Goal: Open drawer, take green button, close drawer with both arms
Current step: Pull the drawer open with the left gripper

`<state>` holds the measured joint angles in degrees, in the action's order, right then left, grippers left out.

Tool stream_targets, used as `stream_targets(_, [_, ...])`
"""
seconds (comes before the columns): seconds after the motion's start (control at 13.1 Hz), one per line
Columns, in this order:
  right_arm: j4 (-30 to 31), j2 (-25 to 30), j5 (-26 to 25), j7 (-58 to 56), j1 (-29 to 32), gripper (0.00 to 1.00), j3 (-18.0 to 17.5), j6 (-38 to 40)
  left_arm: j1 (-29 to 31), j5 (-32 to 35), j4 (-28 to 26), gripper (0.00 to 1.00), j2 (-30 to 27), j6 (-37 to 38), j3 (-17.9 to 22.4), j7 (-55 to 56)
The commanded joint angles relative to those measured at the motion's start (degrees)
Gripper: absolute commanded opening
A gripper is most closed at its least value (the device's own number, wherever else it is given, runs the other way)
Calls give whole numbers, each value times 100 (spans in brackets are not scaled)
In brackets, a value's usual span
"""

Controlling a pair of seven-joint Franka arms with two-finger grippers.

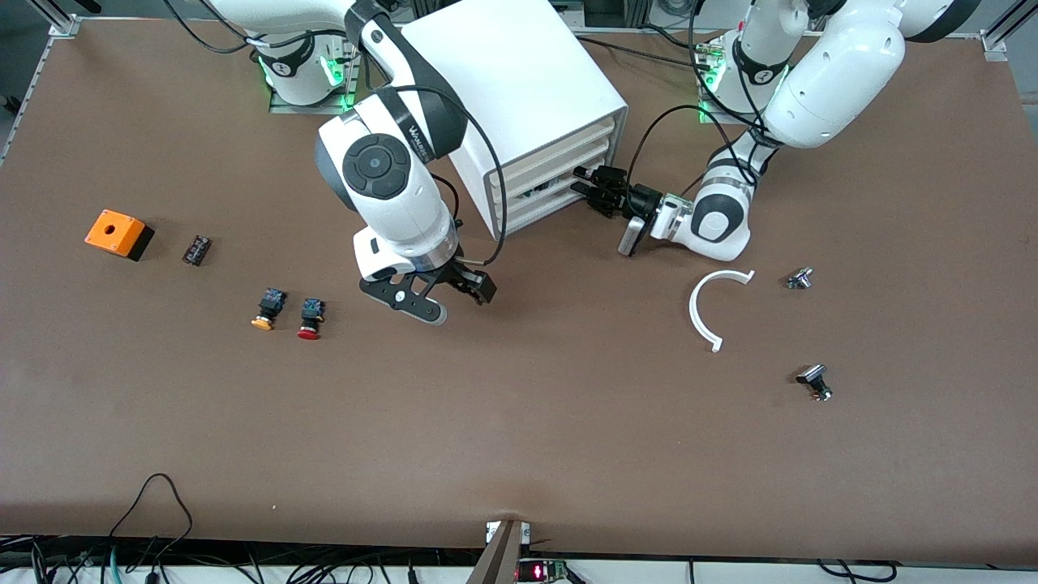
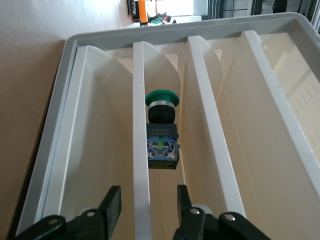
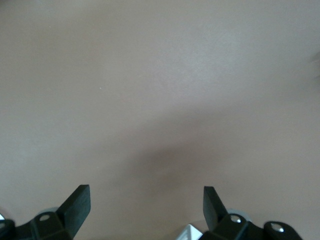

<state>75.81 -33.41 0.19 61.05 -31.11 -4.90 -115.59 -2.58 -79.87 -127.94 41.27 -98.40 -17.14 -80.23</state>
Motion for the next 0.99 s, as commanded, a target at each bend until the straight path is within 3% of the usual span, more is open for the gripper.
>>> stream_targets(0.0, [-663,-375,-28,231,-220,100,59,80,-67,-178,-12,45,118,14,1,-116])
stream_targets(0.08, [-838,-481,-28,327,-238,100,59,98,-76,-178,-12,30,118,14,1,-116])
stream_targets(0.15, [-971,-560,-28,441,-273,100,59,98,-76,-178,-12,7,127,14,1,-116])
stream_targets(0.23, [-1042,-613,-28,495,-282,100,68,98,-76,-178,-12,0,118,14,1,-107])
stream_targets(0.61, [-1217,-719,-28,592,-334,100,68,72,3,-90,111,0,100,14,53,182])
stream_targets(0.92, [-1271,-728,-28,592,-370,100,76,63,3,233,663,0,100,31,316,884])
